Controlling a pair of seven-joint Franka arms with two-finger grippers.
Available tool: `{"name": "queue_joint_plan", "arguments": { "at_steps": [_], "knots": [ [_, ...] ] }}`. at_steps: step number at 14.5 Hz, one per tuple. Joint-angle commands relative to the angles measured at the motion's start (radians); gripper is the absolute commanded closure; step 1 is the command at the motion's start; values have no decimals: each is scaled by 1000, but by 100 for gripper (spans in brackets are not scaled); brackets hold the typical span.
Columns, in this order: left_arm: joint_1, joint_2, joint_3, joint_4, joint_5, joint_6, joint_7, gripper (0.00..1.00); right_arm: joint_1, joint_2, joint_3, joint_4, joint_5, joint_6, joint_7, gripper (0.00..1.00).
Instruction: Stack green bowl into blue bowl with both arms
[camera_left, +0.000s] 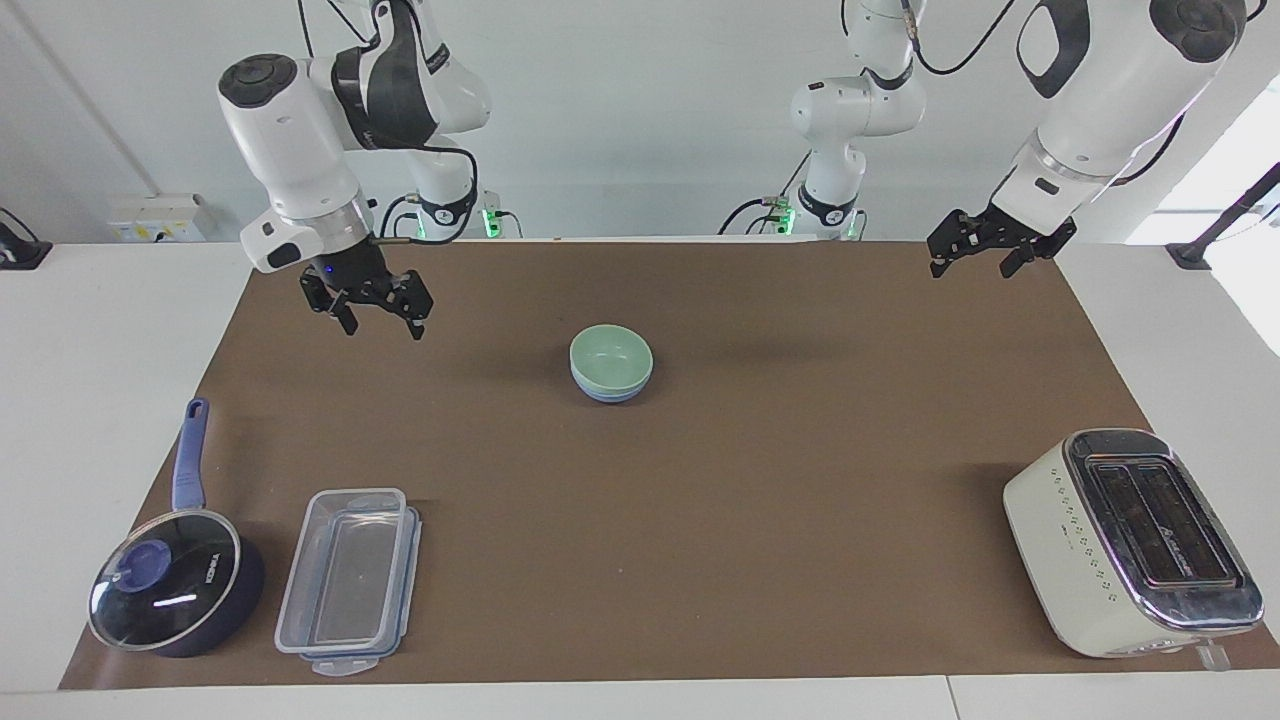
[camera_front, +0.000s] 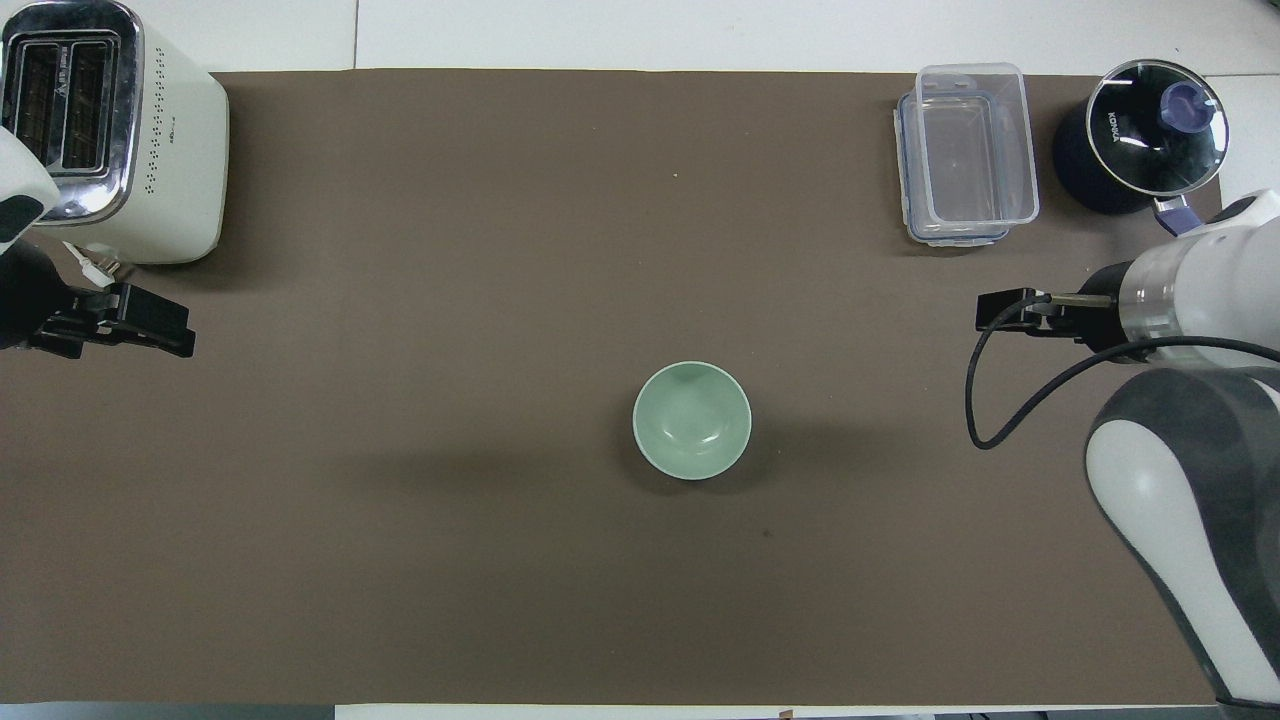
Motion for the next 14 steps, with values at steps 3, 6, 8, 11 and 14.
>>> {"name": "queue_joint_plan", "arguments": {
  "at_steps": [3, 6, 8, 11, 14],
  "knots": [
    [1, -1, -3, -2, 14, -3, -11, 0, -49, 62, 11, 198, -21, -186, -54, 0],
    [1, -1, -3, -2, 14, -3, -11, 0, -57, 90, 10, 298, -30, -289, -55, 0],
    [1, -1, -3, -2, 14, -3, -11, 0, -56, 89, 10, 306, -38, -317, -55, 0],
    [1, -1, -3, -2, 14, -3, -11, 0, -57, 96, 11, 338, -46, -360, -55, 0],
    [1, -1, -3, -2, 14, -3, -11, 0, -51, 86, 11, 312, -63, -374, -49, 0]
  ]
}}
